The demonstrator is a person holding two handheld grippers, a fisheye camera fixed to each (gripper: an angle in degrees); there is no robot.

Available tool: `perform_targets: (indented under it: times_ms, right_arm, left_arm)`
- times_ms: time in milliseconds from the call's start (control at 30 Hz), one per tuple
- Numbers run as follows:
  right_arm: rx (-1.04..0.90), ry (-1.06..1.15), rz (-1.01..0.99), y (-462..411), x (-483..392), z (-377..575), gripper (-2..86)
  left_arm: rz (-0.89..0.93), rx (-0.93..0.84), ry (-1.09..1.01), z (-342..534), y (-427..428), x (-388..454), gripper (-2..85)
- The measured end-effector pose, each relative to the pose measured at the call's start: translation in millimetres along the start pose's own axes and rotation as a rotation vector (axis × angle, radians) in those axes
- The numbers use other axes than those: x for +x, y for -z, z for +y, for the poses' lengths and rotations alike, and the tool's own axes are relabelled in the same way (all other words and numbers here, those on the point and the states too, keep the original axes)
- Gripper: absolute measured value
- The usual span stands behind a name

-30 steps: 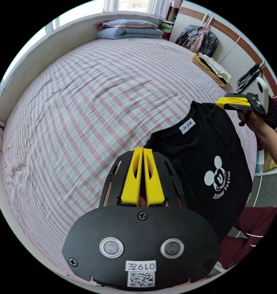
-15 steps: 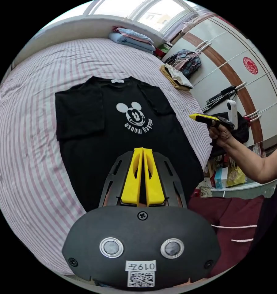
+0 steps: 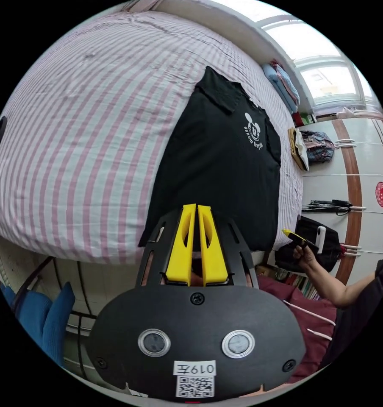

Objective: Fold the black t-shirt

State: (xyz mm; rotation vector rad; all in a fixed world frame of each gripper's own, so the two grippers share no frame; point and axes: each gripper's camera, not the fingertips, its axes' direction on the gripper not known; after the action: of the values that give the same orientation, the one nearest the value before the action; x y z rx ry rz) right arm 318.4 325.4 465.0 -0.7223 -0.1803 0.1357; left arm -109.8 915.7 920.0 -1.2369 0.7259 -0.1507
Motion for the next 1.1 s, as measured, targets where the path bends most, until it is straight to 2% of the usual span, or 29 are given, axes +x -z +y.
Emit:
perform_targets:
  times_ms: [67, 100, 133, 167, 200, 300, 600, 667, 800, 967, 1100]
  right_arm:
    - [-0.017, 0.031, 0.057, -8.7, -13.2, 23.0, 8.5]
    - [-0.042, 0.093, 0.156, -16.3, -30.9, 35.6, 8.4]
    - [-0.062, 0.187, 0.304, -24.6, -56.3, 47.1, 8.3]
    - [-0.062, 0.232, 0.365, -28.4, -69.6, 52.7, 8.1]
    - [-0.054, 0.290, 0.462, -35.8, -93.8, 62.1, 7.6]
    - [0.018, 0.270, 0.555, -50.2, -138.4, 78.9, 6.5]
    - [0.238, 0.101, 0.627, -87.2, -252.0, 101.5, 0.3]
    - [0.263, 0.054, 0.614, -91.0, -263.8, 105.8, 0.8]
    - [0.237, -0.107, 0.572, -103.7, -258.0, 131.9, 9.6]
    - [0.185, -0.084, 0.652, -132.4, -261.3, 169.0, 11.1]
    - [0.203, -0.214, 0.587, -143.3, -233.3, 195.7, 12.0]
  left_arm:
    - [-0.048, -0.032, -0.067, 25.1, 7.9, -2.6, 2.4]
    - [-0.086, -0.048, -0.114, 29.7, 9.2, 2.8, 2.6]
    - [-0.205, -0.095, -0.231, 37.9, 8.9, 19.4, 3.1]
    - [-0.321, -0.142, -0.329, 45.5, 5.0, 35.3, 3.7]
    - [-0.370, -0.161, -0.359, 49.2, 2.3, 41.5, 4.0]
    - [-0.514, -0.164, -0.442, 71.1, 0.1, 63.3, 3.0]
    - [-0.478, -0.005, -0.350, 126.6, 9.4, 93.8, 1.4]
    - [-0.512, 0.029, -0.340, 137.1, 10.1, 109.5, 2.1]
    - [-0.540, 0.038, -0.267, 149.1, 13.5, 110.5, 5.8]
    - [-0.584, -0.022, -0.268, 176.0, 8.6, 89.9, 8.4]
    - [-0.539, -0.045, -0.230, 185.3, 7.1, 67.6, 9.0]
